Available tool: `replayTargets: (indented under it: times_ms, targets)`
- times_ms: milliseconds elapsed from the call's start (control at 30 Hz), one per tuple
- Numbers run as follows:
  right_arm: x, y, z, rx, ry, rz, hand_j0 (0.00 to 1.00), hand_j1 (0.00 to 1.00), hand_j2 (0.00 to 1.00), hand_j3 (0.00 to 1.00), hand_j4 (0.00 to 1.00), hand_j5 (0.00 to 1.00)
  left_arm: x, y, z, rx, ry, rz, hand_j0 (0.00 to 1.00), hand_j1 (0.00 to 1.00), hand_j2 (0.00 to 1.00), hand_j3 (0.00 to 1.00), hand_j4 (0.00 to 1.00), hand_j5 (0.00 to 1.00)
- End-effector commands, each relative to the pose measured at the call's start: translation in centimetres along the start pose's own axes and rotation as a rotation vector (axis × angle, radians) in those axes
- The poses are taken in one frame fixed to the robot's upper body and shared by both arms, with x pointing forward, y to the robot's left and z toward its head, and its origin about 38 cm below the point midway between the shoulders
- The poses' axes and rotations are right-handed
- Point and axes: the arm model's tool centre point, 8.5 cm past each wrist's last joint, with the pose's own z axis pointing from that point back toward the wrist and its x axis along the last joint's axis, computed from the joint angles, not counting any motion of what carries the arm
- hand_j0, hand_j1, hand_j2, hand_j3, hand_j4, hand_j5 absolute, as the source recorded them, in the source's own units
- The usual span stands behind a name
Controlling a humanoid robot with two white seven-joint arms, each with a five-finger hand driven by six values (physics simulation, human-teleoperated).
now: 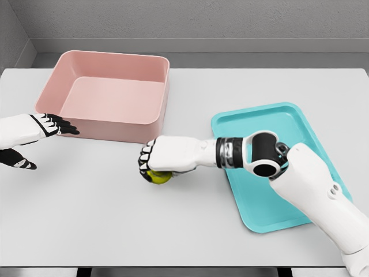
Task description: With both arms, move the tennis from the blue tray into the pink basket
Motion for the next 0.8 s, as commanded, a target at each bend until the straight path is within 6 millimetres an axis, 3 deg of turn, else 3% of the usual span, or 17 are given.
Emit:
replayTargets:
  times_ms: [0, 367, 400, 433, 500, 533, 767]
  targets:
    - [0.1, 0.7, -0.8, 0.015, -0.009, -0.019, 0.33, 0.33, 0.33, 0.33, 0.33, 0.33, 0.0, 0.1, 0.1, 0.004, 0.001, 0.004, 1.00, 1.00, 1.00, 1.00, 1.00, 1.00]
    - [-0.5, 1.5, -1.0, 0.038, 0.010, -0.031, 0.34, 0.34, 0.34, 0.34, 0.34, 0.34, 0.0, 0.0, 0.1, 0.002, 0.001, 0.004, 1.00, 1.00, 1.00, 1.00, 1.00, 1.00]
    - [-0.5, 1.6, -1.0, 0.038, 0.010, -0.032, 0.39, 0.39, 0.39, 0.39, 0.39, 0.39, 0.0, 0.1, 0.1, 0.003, 0.000, 0.006, 1.00, 1.00, 1.00, 1.00, 1.00, 1.00]
    - [-0.5, 1.7, -1.0, 0.038, 0.010, -0.037, 0.61, 0.61, 0.61, 0.61, 0.61, 0.61, 0.0, 0.1, 0.1, 0.003, 0.000, 0.006, 1.00, 1.00, 1.00, 1.00, 1.00, 1.00]
    - [-0.4, 1.8, -1.0, 0.036, 0.010, -0.038, 0.92, 0.92, 0.92, 0.92, 0.92, 0.92, 0.0, 0.1, 0.1, 0.003, 0.000, 0.006, 1.00, 1.00, 1.00, 1.00, 1.00, 1.00]
    - [-0.4, 1.7, -1.0, 0.035, 0.009, -0.038, 0.99, 0.99, 0.99, 0.99, 0.99, 0.99, 0.0, 0.1, 0.1, 0.003, 0.000, 0.006, 1.00, 1.00, 1.00, 1.00, 1.00, 1.00]
    - [-0.4, 0.5, -0.3, -0.008, 0.014, -0.022, 1.00, 1.00, 1.00, 1.00, 1.00, 1.00, 0.4, -0.5, -0.7, -0.002, -0.020, 0.008, 1.00, 1.00, 1.00, 1.00, 1.00, 1.00]
